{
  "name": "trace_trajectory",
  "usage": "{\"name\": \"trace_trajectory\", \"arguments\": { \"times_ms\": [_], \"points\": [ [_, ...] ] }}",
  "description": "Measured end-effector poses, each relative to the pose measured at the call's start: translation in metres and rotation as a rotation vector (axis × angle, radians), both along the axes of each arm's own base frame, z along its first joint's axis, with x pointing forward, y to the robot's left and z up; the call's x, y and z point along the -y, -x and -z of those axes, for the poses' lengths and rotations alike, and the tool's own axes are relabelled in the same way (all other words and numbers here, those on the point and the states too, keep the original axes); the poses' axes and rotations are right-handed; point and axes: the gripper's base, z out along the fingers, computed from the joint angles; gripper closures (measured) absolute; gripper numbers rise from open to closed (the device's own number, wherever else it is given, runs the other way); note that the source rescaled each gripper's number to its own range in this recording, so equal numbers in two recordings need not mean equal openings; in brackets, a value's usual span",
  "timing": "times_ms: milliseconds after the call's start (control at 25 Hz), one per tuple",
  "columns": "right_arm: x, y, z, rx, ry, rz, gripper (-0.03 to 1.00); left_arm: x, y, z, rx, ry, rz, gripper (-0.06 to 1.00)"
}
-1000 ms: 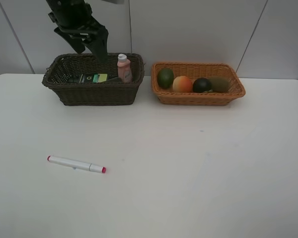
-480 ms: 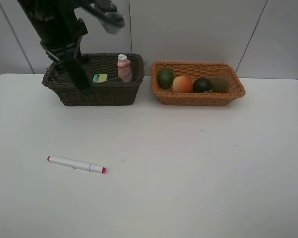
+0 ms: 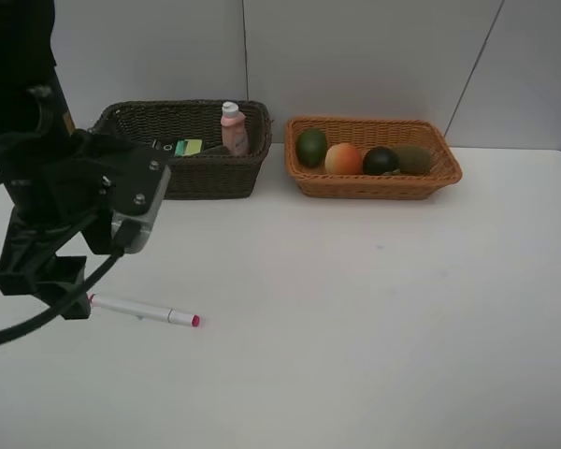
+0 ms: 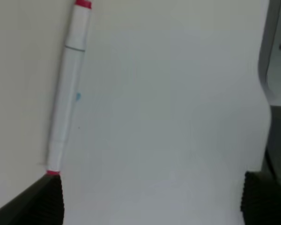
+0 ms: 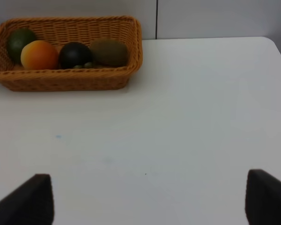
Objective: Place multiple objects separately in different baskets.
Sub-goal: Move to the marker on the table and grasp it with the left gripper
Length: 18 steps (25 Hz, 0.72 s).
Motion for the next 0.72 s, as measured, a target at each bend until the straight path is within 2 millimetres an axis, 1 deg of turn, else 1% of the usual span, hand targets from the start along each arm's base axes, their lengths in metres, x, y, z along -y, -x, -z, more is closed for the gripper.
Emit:
{"name": "trace_trajectory", "arguments": {
  "times_ms": [160, 280, 480, 720],
  "points": [
    [0.0, 0.0, 0.0, 0.0, 0.0, 0.0, -0.01, -0.002, -0.004, 0.016, 0.114, 0.016, 0.076, -0.05],
    [0.0, 0.0, 0.0, 0.0, 0.0, 0.0, -0.01, -0.002, -0.004, 0.026, 0.166, 0.039, 0.119, -0.05],
    [0.0, 0.0, 0.0, 0.0, 0.0, 0.0, -0.01, -0.006, 0.003, 0.046, 0.213, 0.056, 0.194, -0.05],
    [0.0, 0.0, 0.0, 0.0, -0.005, 0.002, -0.01, -0.01, 0.01, 0.063, 0.269, 0.075, 0.256, -0.05]
  ]
}}
